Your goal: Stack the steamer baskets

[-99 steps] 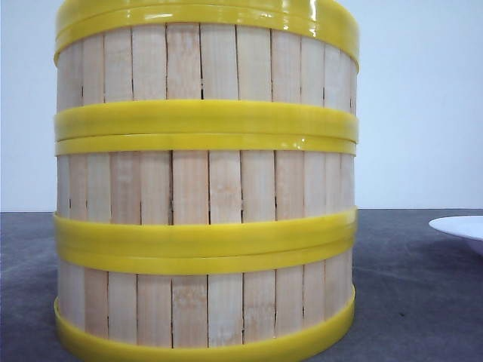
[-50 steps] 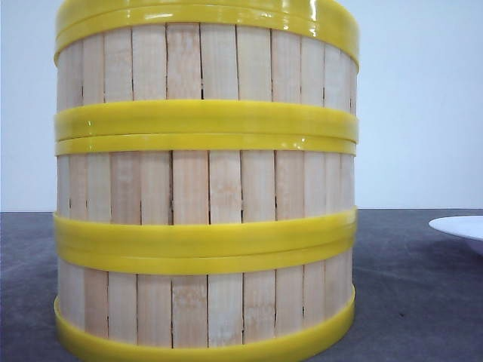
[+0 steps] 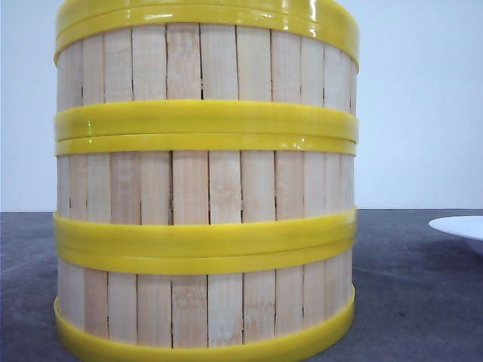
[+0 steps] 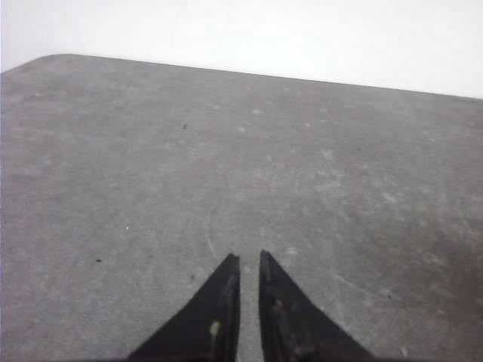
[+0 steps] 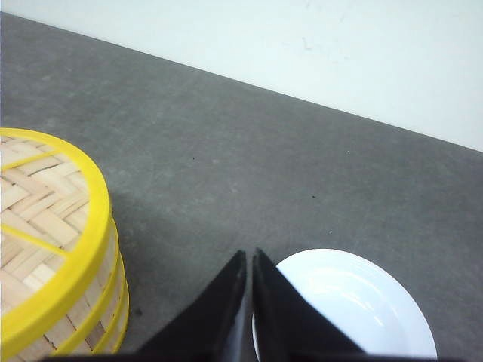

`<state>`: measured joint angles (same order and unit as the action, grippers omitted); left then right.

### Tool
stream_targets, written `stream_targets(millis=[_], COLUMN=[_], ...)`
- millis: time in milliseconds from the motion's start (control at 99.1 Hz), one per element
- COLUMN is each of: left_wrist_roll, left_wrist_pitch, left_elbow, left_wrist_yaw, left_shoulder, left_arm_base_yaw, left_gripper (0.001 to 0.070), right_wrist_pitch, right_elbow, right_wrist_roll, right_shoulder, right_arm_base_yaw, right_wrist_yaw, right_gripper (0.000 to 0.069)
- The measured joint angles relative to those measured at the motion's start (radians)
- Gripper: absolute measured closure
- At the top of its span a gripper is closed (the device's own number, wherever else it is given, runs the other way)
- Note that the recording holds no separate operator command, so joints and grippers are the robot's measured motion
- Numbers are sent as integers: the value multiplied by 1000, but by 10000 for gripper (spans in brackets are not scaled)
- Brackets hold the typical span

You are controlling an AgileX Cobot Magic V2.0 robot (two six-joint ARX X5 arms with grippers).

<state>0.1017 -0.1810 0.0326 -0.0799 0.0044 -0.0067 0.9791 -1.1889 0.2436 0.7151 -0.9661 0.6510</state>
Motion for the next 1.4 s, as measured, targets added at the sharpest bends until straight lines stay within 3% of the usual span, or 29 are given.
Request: stream_targets(millis=[989,1150,1261,1403], left_wrist_roll=[8,8,8,8], left_wrist_pitch=[0,0,0,0], left_elbow=[0,0,0,0], left_wrist_yaw=[0,0,0,0], left_shoulder=[0,0,0,0], left_arm_base_yaw=[0,0,0,0], left_gripper=[691,691,691,691], right_wrist_pitch=[1,-3,-56,-162], right_elbow=[0,0,0,0], right_wrist_roll=[-12,-40,-78,-166], right_shoulder=[0,0,0,-2], right_arm_base_yaw=[0,1,44,183], right_wrist_yaw=[0,36,83,40], right_gripper=[681,681,681,681])
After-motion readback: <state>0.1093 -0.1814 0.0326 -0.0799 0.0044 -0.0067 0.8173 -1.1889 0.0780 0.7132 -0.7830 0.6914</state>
